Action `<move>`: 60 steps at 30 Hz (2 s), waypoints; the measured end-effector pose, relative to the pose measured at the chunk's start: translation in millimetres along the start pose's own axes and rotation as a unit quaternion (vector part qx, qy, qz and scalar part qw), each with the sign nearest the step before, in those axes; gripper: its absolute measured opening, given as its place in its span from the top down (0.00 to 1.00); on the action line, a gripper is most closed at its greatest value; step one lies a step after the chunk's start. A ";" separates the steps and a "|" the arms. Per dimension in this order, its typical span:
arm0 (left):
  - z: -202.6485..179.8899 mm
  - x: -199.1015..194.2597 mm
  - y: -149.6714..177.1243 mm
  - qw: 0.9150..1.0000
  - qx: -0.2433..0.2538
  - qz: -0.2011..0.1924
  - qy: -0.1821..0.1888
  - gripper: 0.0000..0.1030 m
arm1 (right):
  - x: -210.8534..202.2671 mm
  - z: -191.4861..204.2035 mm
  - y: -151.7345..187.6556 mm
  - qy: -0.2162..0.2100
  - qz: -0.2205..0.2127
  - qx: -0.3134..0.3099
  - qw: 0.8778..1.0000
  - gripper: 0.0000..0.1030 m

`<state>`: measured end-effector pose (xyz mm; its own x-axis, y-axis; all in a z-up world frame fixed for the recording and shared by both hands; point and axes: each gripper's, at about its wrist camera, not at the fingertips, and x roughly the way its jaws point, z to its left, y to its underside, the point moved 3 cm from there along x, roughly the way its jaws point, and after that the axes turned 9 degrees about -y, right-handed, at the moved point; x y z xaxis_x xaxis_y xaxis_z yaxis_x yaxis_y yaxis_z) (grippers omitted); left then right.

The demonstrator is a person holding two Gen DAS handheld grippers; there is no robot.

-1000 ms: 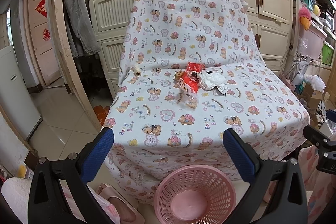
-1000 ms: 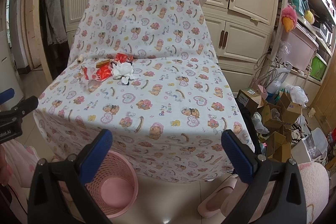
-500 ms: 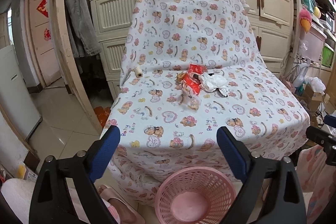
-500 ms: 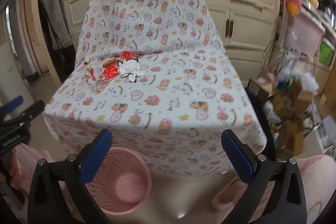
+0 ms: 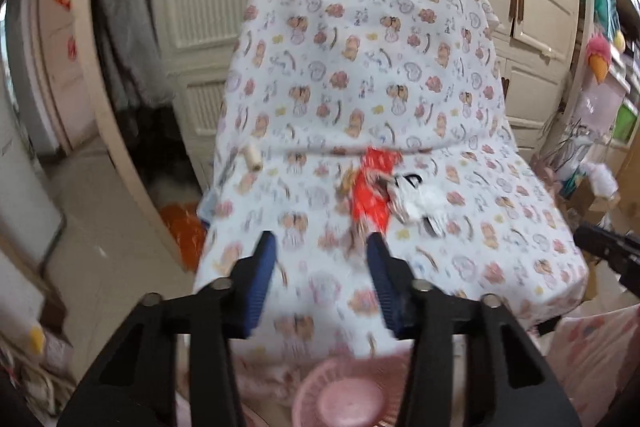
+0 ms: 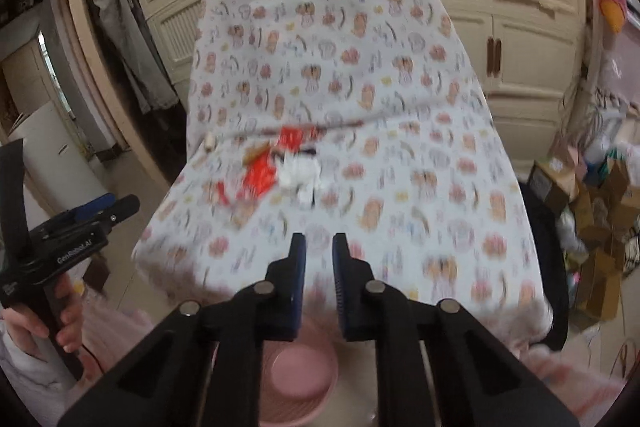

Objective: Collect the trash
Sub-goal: 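Grasp the red snack wrapper with the left tool while the right tool grasps the white tissue, then carry the red wrapper with the left tool while the right tool carries the tissue to the pink basket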

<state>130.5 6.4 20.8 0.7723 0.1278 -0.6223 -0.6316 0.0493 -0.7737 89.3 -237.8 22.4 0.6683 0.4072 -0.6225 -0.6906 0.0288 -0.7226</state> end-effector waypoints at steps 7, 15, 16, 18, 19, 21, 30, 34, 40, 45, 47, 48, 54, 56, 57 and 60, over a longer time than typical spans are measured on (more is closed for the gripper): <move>-16.3 60.9 0.5 0.998 -0.010 0.048 0.031 0.66 | 58.0 -13.5 -20.1 0.004 0.024 0.010 1.000 0.93; -26.1 116.1 1.7 0.987 -0.063 0.128 0.076 0.38 | 124.2 -8.6 -31.8 0.019 0.059 -0.021 0.998 0.58; -26.2 119.6 3.7 0.986 -0.069 0.136 0.068 0.38 | 133.4 -7.2 -36.8 0.021 0.058 -0.029 0.998 0.58; -28.6 126.1 7.6 0.984 -0.072 0.148 0.069 0.38 | 146.5 -8.1 -43.4 0.019 0.057 -0.032 0.998 0.58; -30.6 128.2 9.5 0.984 -0.069 0.152 0.066 0.38 | 153.9 -9.6 -46.0 0.017 0.057 -0.031 0.998 0.58; -32.8 131.0 12.9 0.983 -0.062 0.158 0.062 0.38 | 169.7 -13.9 -48.7 0.007 0.064 -0.023 0.998 0.58; -30.5 133.1 14.8 0.982 -0.073 0.155 0.083 0.68 | 211.2 -12.7 -49.8 -0.028 0.078 0.012 0.996 0.93; -31.5 130.9 17.5 0.980 -0.077 0.153 0.098 0.98 | 197.8 -13.0 -51.2 -0.035 0.064 0.018 0.997 0.96; -29.0 94.4 2.0 0.989 -0.063 0.080 0.110 0.99 | 137.9 -17.5 -65.1 -0.025 0.003 0.008 1.000 0.96; -26.7 52.9 -6.6 0.990 -0.049 0.022 0.129 0.99 | 106.0 -34.1 -65.4 -0.021 -0.013 0.036 0.999 0.96; -22.7 40.7 -3.8 0.990 -0.056 0.017 0.130 0.99 | 96.2 -36.8 -62.2 -0.018 -0.014 0.036 0.999 0.96; -21.5 37.2 -1.7 0.990 -0.062 0.015 0.128 0.99 | 90.3 -36.1 -60.4 -0.014 -0.017 0.033 0.999 0.96; -7.6 -3.7 15.6 0.988 -0.098 0.013 0.114 0.99 | 51.0 -16.3 -45.3 -0.024 -0.027 0.012 0.999 0.96; -7.6 -18.1 25.4 0.990 -0.090 0.020 0.108 0.99 | 32.5 -7.2 -34.3 -0.030 -0.033 0.008 0.999 0.95; -7.7 -25.2 31.4 0.990 -0.085 0.022 0.111 0.99 | 26.0 -3.6 -28.8 -0.034 -0.033 0.008 0.999 0.95; -7.2 -40.1 49.2 0.989 -0.075 0.040 0.120 0.99 | 1.4 10.5 -0.6 -0.050 -0.028 0.006 0.998 0.95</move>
<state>68.9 -3.5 6.8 0.7257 -0.1150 -0.6784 -0.6879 -0.1019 -0.7186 87.7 -227.7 25.2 0.6753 0.4942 -0.5475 -0.6567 0.0648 -0.7514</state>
